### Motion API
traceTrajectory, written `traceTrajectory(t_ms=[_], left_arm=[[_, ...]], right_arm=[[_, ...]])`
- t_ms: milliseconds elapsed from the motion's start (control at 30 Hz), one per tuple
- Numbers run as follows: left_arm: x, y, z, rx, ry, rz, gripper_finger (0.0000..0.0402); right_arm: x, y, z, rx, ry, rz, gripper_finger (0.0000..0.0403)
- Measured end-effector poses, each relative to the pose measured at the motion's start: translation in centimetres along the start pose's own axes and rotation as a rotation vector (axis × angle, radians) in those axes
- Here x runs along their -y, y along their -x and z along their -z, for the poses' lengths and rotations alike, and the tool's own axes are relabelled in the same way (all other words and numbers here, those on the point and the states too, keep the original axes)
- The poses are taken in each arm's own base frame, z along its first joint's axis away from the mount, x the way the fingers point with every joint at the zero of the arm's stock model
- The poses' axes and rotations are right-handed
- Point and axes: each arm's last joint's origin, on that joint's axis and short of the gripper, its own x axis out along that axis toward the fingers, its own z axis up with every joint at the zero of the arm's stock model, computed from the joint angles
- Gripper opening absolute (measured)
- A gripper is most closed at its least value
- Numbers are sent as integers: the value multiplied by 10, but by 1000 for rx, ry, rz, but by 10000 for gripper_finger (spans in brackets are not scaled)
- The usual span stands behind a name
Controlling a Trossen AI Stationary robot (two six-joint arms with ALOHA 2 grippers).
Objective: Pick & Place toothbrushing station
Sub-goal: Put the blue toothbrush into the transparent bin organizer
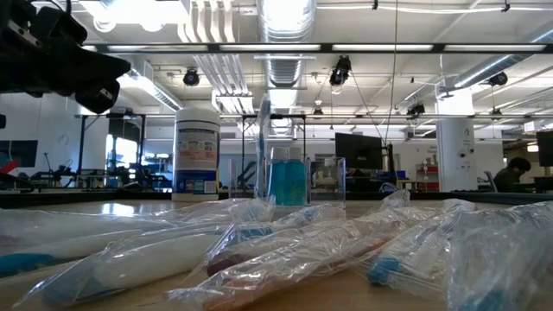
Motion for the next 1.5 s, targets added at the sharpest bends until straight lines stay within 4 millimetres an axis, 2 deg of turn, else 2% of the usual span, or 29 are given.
traceTrajectory(t_ms=[233, 467, 733, 900, 1100, 1233, 1500], left_arm=[[0, 0, 1, -12, -2, -2, 19], [0, 0, 2, -16, -2, 0, 19], [0, 0, 2, -24, 5, 2, 19], [0, 0, 2, -26, 9, 3, 19], [0, 0, 2, -27, 11, 4, 19], [0, 0, 3, -29, 11, 15, 19], [0, 0, 3, -34, 23, 21, 19]], right_arm=[[-2, -17, -4, 18, -57, 61, 166], [-4, -45, -3, -70, -53, 202, 196], [-3, -60, 1, -93, -33, 270, 201], [2, -45, -4, -86, -52, 275, 201], [-1, -32, -10, -84, -93, 194, 201], [-10, -41, -11, -108, -113, 137, 201], [-6, -61, -7, -87, -101, 210, 199]])
